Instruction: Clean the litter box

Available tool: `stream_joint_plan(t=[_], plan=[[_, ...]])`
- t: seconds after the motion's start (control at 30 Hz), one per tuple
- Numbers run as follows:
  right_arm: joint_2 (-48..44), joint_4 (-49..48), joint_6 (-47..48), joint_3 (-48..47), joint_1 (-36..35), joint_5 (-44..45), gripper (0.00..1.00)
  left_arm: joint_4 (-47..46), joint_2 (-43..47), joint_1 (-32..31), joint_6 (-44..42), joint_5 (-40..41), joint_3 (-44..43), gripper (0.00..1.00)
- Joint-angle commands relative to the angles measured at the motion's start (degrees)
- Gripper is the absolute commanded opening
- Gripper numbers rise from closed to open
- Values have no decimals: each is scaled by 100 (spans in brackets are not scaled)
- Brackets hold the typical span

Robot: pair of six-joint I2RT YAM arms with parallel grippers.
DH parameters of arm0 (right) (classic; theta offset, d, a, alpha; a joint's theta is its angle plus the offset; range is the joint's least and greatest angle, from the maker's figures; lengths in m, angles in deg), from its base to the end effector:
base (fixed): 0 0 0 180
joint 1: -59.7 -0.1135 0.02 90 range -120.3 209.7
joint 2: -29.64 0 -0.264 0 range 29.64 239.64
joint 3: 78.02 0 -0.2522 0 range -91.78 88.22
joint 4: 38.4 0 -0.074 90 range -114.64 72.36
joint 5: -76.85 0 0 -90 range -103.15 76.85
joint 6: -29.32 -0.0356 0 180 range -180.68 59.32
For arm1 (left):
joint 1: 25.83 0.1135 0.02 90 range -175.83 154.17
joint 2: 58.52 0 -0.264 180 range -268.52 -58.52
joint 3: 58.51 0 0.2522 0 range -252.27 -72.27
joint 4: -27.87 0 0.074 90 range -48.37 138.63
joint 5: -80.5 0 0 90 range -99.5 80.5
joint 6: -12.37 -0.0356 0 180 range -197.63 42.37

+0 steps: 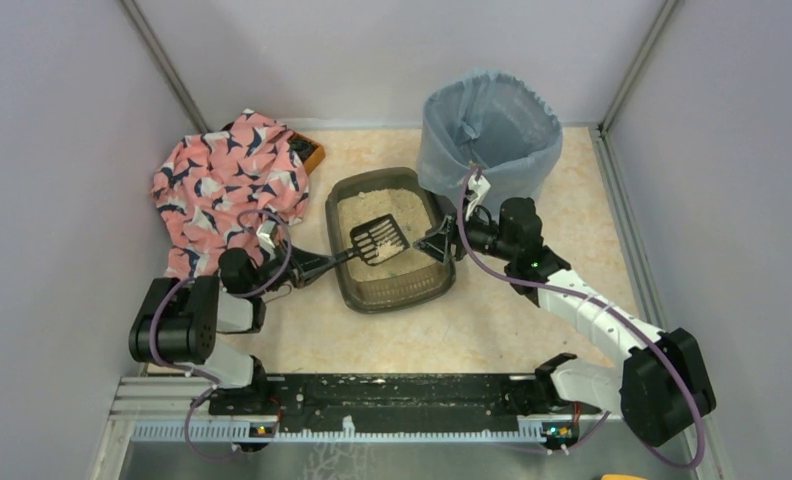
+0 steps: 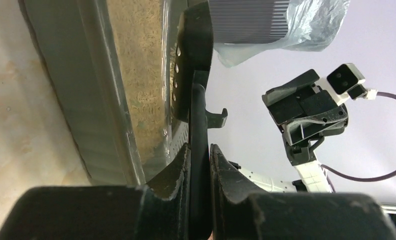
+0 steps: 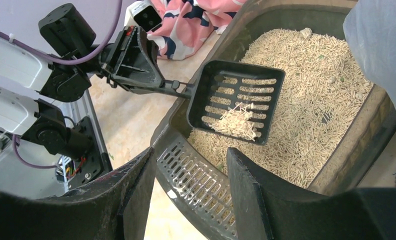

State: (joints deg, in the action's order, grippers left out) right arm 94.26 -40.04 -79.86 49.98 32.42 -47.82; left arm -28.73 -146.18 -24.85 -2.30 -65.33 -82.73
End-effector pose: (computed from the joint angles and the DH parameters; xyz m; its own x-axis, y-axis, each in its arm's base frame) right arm 0.2168 0.1346 0.2772 -0.4468 0.0736 -0.8916 -0.7692 0.4773 0.4249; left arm 0.2158 -0.0258 0.1405 -0.8155 -0.5574 -0.1561 0.0904 0.1438 -0.9855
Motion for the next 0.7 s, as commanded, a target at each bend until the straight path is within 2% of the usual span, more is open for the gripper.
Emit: stream_joint_plan(t=[0.0, 0.1, 0.2, 0.27, 0.37, 0.47, 0.6, 0.67], plan=[[-20, -380, -29, -39, 48, -98, 54, 348, 163, -71, -285, 97, -28, 0], [-54, -372, -26, -43, 50, -100, 54, 668, 156, 57, -543, 92, -61, 0], [-93, -299, -1, -46, 48, -69, 54, -164, -39, -20, -48, -11, 61, 0], [-91, -314, 6, -33, 48, -49, 54, -284, -106, -52, -17, 89, 117, 0], [-9, -371, -22, -52, 48, -95, 54, -11, -199, -771, -154, 365, -87, 0], [6, -359, -33, -72, 48, -150, 54, -150, -213, -435, -154, 271, 28, 0], [-49, -330, -18, -26, 48, -81, 54, -206, -196, -333, -153, 172, 53, 0], [-29, -355, -24, -34, 48, -88, 54, 127, -87, -240, -311, 137, -13, 0]])
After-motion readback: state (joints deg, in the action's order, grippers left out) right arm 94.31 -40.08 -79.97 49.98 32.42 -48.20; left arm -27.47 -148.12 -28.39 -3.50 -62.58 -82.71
